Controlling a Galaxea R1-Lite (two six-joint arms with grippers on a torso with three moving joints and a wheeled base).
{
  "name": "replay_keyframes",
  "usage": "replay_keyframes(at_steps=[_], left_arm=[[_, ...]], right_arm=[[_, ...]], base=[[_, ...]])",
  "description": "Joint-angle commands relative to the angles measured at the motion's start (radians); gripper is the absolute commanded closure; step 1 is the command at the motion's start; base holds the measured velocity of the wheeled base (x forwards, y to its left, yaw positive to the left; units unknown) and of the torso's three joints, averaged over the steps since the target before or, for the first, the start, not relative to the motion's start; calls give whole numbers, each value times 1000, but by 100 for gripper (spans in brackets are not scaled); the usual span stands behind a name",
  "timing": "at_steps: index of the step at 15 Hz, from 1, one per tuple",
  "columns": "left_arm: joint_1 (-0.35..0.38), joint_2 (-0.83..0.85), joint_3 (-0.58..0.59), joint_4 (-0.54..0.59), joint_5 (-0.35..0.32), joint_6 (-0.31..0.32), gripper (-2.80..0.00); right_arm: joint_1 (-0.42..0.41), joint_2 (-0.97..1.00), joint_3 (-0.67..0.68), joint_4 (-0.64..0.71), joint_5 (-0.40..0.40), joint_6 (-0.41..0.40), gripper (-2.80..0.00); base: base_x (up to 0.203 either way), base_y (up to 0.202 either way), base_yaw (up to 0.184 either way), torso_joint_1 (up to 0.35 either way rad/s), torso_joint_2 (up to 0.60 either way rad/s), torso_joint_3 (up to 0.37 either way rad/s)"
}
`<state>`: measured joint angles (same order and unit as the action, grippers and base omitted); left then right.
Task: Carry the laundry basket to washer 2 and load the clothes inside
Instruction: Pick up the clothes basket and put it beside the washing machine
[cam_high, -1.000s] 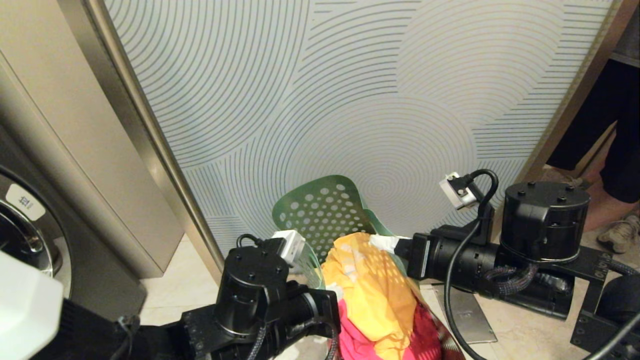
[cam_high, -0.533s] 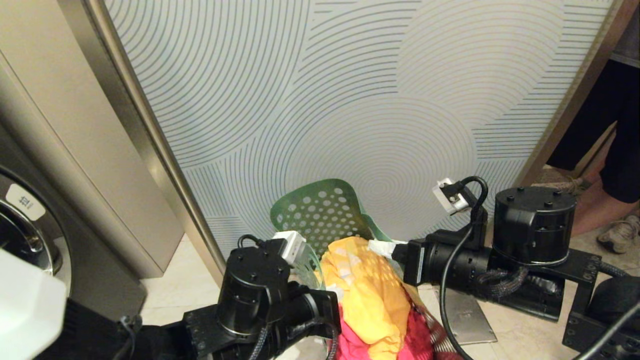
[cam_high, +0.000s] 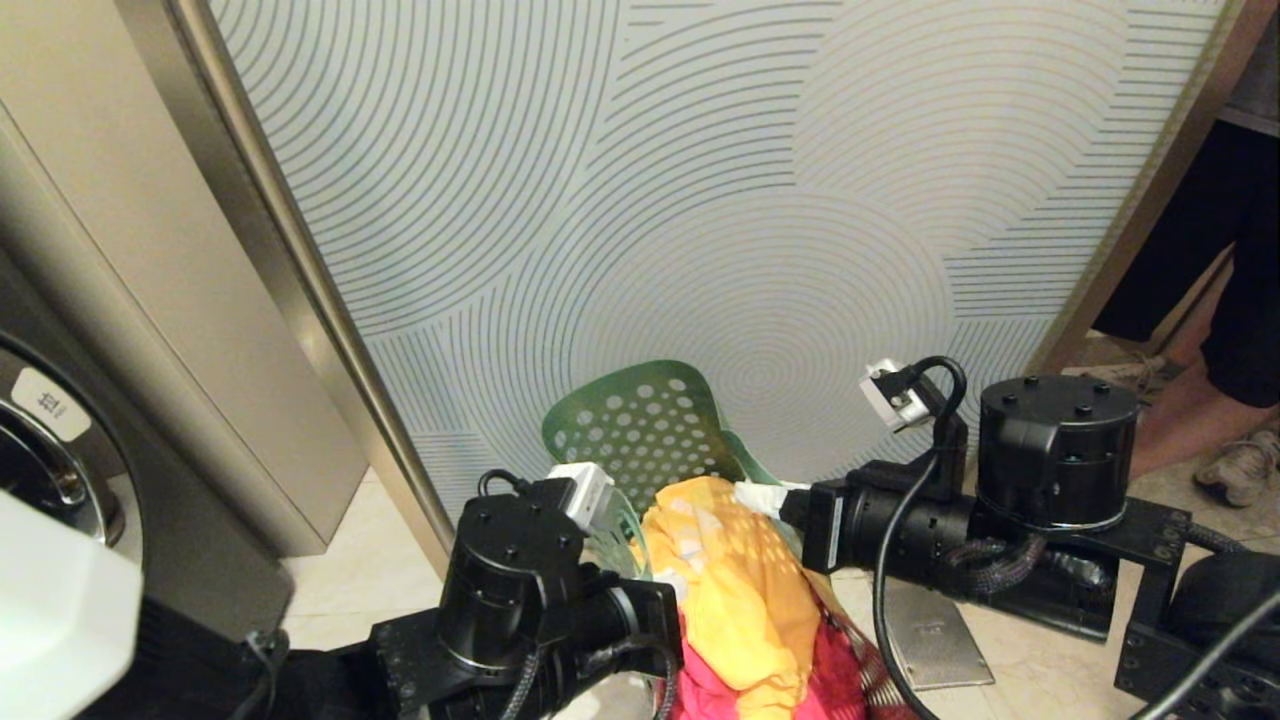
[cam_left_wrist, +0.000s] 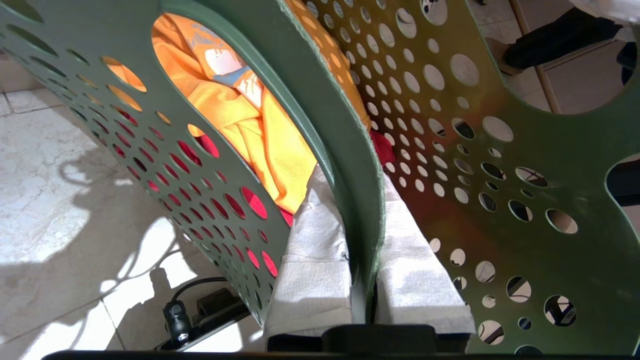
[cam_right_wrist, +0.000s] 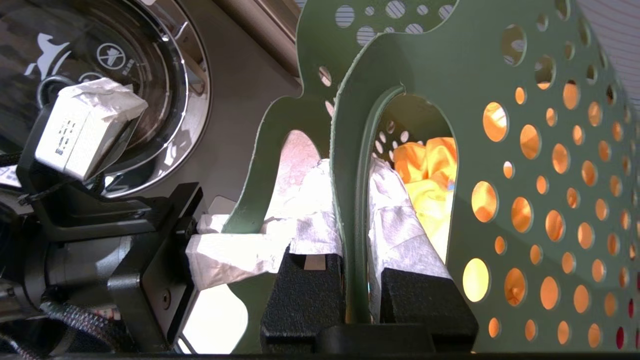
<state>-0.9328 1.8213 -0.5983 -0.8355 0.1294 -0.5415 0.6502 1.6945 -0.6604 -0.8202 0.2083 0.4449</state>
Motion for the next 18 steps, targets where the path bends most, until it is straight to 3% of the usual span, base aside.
replay_keyframes(at_steps=[1, 5, 18], left_arm=[[0, 3, 0, -5, 1, -3, 0], [0, 6, 2, -5, 1, -3, 0], [1, 1, 8, -4, 1, -3, 0]], right_arm=[[0, 10, -1, -7, 0, 3, 0], [0, 10, -1, -7, 0, 1, 0], [0, 10, -1, -7, 3, 0, 0]], base=[[0, 0, 0, 0, 0, 0], [0, -2, 24, -1, 2, 1], [0, -9, 173, 2, 2, 2]])
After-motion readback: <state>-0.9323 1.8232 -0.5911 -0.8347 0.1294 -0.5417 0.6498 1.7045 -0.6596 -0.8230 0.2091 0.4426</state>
